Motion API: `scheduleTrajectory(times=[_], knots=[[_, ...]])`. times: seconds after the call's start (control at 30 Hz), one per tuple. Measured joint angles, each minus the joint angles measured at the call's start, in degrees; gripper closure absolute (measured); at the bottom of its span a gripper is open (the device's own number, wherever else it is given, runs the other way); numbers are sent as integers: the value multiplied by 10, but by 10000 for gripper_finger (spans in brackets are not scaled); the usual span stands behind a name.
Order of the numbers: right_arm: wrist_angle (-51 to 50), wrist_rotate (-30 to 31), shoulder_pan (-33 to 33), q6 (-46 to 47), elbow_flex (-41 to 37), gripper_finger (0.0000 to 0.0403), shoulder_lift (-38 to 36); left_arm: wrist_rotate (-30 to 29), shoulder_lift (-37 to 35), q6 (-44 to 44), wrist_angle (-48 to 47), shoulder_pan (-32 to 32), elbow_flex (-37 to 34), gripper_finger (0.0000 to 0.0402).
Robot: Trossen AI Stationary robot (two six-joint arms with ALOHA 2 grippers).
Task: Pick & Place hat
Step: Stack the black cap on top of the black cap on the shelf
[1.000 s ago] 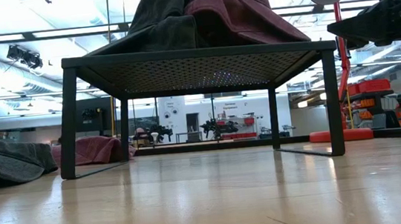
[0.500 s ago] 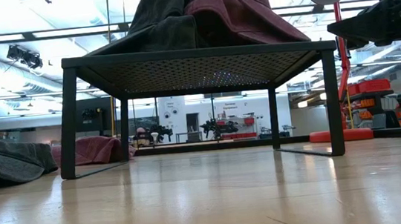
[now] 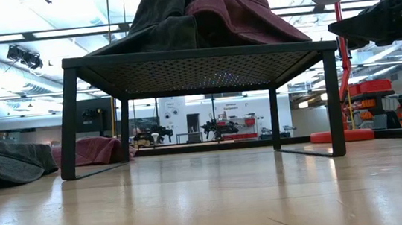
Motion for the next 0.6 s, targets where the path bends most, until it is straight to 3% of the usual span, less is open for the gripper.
scheduleTrajectory(times=[0.33, 0.6], knots=[[1, 0, 0, 0, 0, 399, 0, -34, -60, 110, -102, 0, 0, 225], [2, 0, 0, 0, 0, 399, 0, -111, -125, 172, -228, 1, 0, 225]])
